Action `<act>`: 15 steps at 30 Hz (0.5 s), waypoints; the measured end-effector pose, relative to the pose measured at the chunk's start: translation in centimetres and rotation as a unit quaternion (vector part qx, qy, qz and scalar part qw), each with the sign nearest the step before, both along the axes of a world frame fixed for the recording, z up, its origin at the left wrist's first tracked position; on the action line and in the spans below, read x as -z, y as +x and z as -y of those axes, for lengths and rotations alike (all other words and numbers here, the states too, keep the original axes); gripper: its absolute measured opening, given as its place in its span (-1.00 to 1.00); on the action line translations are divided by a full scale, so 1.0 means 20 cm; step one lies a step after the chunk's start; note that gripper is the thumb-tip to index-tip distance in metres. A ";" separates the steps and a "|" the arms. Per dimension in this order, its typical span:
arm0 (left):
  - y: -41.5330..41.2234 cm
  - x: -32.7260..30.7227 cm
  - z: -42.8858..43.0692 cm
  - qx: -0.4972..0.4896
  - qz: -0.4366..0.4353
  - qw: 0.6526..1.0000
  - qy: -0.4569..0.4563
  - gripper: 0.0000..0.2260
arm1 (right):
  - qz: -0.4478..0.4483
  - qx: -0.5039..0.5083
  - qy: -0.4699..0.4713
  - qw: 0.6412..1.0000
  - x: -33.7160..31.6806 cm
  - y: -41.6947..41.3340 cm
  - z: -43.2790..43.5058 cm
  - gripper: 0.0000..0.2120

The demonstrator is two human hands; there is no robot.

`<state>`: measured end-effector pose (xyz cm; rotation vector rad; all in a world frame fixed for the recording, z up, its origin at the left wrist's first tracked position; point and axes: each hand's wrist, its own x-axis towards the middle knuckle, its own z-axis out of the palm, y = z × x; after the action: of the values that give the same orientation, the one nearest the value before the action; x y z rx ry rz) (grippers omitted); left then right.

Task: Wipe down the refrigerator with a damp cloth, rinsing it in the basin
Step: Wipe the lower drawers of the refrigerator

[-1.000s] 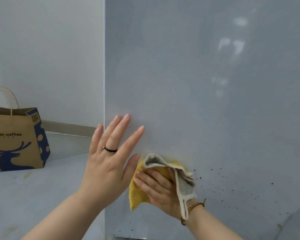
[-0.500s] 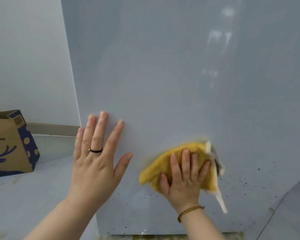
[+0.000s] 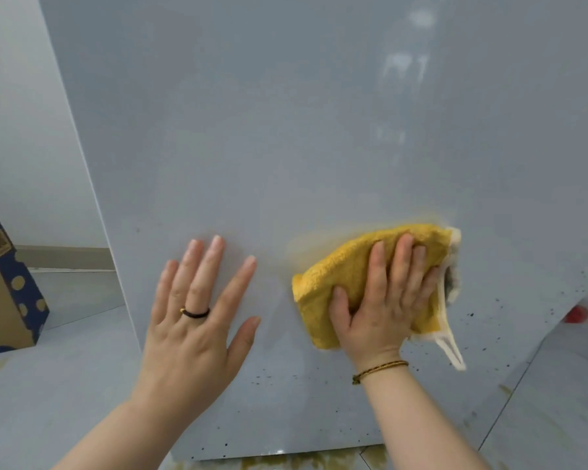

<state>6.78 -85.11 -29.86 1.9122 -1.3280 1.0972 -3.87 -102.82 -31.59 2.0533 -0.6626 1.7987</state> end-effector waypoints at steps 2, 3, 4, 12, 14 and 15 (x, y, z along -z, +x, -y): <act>-0.01 0.01 0.03 0.014 0.013 1.000 0.013 -0.59 | 0.013 0.006 0.046 0.999 0.13 0.00 -0.02 -0.42; -0.01 0.02 0.05 0.011 0.018 1.000 0.018 -0.59 | 0.016 0.009 0.081 0.997 0.23 -0.01 -0.04 -0.42; 0.00 0.03 0.05 0.004 0.023 0.999 0.022 -0.58 | 0.017 0.011 0.115 0.993 0.33 -0.02 -0.07 -0.42; -0.01 0.04 0.06 -0.044 0.037 0.998 0.033 -0.56 | 0.001 -0.012 0.178 0.984 0.49 -0.13 -0.05 -0.43; -0.01 0.04 0.06 -0.043 0.037 0.998 0.030 -0.55 | 0.038 -0.028 0.161 0.986 0.32 -0.13 0.02 -0.44; -0.01 0.04 0.07 -0.042 0.041 0.998 0.029 -0.55 | 0.060 -0.029 0.152 0.986 0.22 -0.13 0.07 -0.45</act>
<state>6.66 -86.47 -30.76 2.0000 -1.3476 1.2014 -6.55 -104.15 -36.05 2.1854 -0.9727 1.9691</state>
